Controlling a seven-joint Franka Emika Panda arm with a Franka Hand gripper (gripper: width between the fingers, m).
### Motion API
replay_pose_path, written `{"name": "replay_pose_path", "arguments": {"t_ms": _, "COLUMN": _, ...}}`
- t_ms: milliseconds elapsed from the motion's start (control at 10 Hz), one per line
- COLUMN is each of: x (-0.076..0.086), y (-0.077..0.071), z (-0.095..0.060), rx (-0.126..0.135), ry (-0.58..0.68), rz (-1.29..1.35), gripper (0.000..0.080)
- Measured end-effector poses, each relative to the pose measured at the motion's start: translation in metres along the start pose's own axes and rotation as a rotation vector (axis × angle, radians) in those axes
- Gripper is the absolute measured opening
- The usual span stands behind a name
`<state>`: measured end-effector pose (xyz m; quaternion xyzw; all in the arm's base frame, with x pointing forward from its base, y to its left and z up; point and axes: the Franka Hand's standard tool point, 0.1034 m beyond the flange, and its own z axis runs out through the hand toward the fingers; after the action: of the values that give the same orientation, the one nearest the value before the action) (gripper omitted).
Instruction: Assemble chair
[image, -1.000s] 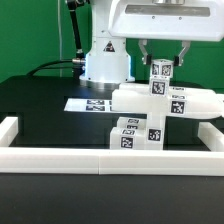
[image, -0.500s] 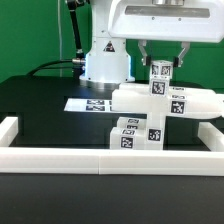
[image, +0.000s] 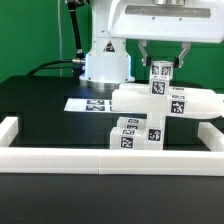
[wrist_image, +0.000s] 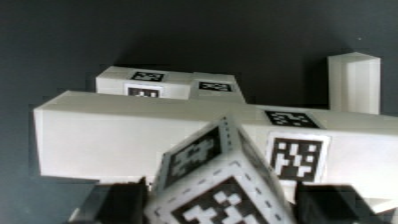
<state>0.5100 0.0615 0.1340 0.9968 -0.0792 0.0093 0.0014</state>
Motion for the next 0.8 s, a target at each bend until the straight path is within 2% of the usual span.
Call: {"name": "replay_pose_path", "arguments": {"t_ms": 800, "x": 0.0042, "y": 0.0031, "z": 0.0037, "rx": -0.008, "ry": 0.008, "rz": -0.009, "gripper": 0.0397}}
